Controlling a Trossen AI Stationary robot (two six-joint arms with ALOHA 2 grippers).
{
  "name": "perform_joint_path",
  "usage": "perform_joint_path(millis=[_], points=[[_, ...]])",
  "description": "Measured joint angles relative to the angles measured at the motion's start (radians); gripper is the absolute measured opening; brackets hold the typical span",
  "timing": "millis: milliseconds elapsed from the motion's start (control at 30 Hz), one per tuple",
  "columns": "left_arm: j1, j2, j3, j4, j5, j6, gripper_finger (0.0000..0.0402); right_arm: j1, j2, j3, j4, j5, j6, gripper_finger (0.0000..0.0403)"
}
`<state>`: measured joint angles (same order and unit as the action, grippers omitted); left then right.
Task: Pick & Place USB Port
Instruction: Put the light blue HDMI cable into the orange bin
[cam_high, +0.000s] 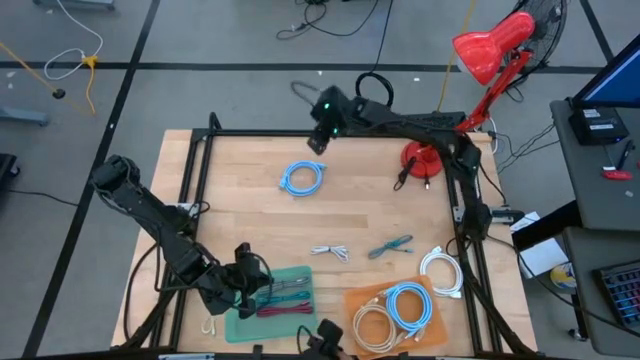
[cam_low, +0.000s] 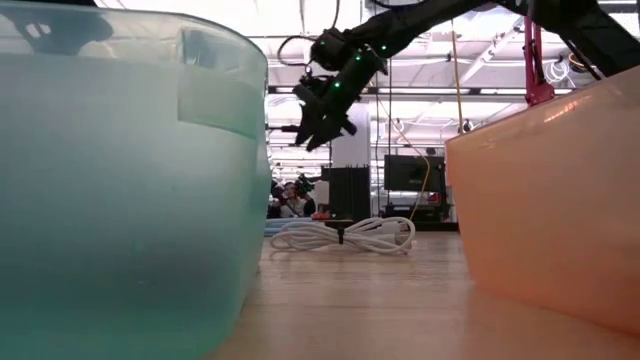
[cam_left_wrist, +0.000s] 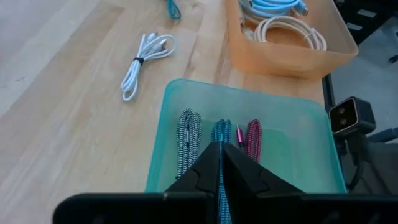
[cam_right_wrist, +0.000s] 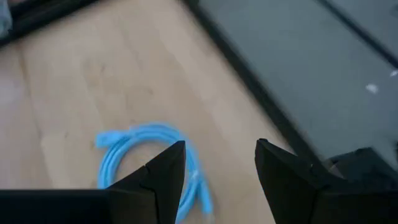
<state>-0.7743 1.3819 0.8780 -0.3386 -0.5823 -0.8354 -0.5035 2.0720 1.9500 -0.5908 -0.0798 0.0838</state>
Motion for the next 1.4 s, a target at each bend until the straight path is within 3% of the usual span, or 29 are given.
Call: perform_joint_path(millis=[333,900,1400], points=[[0.024,0.000,0.000,0.000,0.034,0.020,0.0019,0.047,0.145,0.109,-0.175,0.048,0.018,0.0183],[0.013,0.000,0.000,-0.002,0.069,0.045,0.0019,0.093,0.247,0.106,-0.125,0.053,0.027,0.0183],[-0.020,0.000,0.000,0.000,0.052,-0.006,0.0019,0.091,0.244,0.034,-0.164,0.083,0.006,0.0183]])
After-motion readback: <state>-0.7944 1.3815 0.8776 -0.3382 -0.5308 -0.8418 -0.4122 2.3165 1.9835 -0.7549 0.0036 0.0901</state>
